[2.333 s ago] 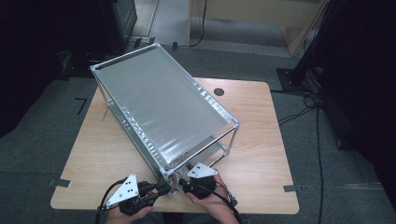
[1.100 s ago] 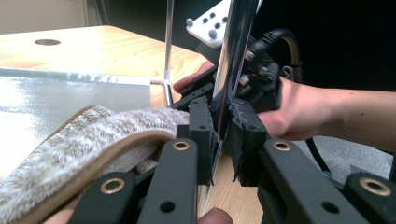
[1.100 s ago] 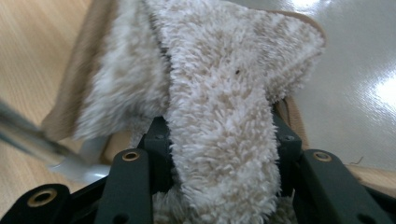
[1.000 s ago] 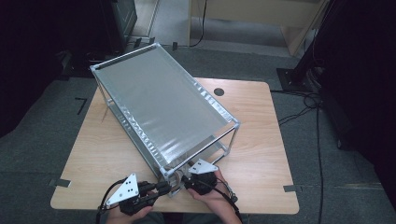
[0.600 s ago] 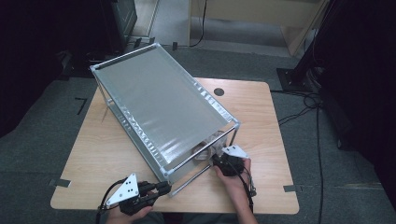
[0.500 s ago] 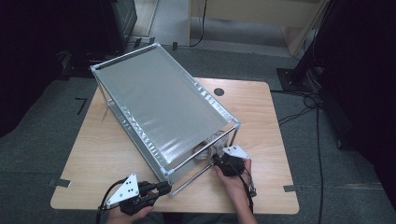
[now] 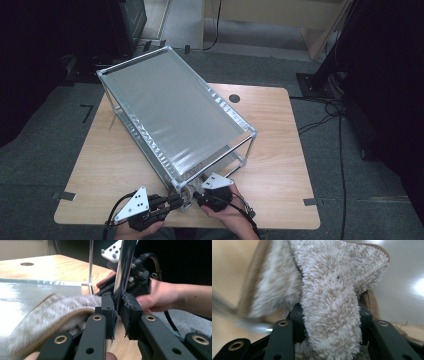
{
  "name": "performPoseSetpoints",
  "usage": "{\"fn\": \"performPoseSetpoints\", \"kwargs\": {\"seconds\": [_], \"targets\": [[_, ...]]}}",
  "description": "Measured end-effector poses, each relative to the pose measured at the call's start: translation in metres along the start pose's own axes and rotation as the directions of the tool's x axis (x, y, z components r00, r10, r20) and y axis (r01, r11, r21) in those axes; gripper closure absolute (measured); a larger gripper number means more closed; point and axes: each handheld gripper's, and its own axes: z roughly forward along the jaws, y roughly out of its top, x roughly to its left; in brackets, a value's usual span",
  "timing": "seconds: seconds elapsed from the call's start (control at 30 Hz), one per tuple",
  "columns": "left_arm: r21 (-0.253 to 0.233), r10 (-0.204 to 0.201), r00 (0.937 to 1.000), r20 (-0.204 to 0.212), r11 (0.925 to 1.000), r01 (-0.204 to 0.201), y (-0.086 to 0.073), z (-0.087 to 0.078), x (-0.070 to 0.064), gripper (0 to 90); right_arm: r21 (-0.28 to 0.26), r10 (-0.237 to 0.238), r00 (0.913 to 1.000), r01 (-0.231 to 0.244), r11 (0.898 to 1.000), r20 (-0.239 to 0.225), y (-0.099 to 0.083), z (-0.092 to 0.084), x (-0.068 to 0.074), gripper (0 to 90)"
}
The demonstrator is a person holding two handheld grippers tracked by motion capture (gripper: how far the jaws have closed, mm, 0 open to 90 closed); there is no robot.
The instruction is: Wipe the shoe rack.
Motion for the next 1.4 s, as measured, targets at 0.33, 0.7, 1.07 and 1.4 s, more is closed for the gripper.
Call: {"fn": "performPoseSetpoints", "kwargs": {"seconds": [0.33,0.7,1.07,1.4], "targets": [[0.0,0.0,1.0,0.006,1.0,0.0,0.0,0.0,0.001,80.9,0.002,0.027,0.9898,-0.028,1.0,0.14,-0.001,-0.009,-0.032,56.4],[0.0,-0.001,1.0,0.006,1.0,0.001,0.0,0.0,0.001,80.8,-0.088,0.236,0.899,-0.219,0.972,0.369,-0.012,-0.037,-0.088,57.4],[0.002,0.007,0.9996,0.026,1.0,-0.007,0.0,0.002,0.0,80.8,-0.166,0.309,0.8793,-0.266,0.95,0.362,-0.019,-0.082,-0.111,60.1],[0.004,0.015,0.9993,0.035,0.9999,-0.015,0.002,0.01,-0.001,80.9,-0.163,0.292,0.8955,-0.25,0.954,0.336,-0.024,-0.096,-0.109,60.9]]}}
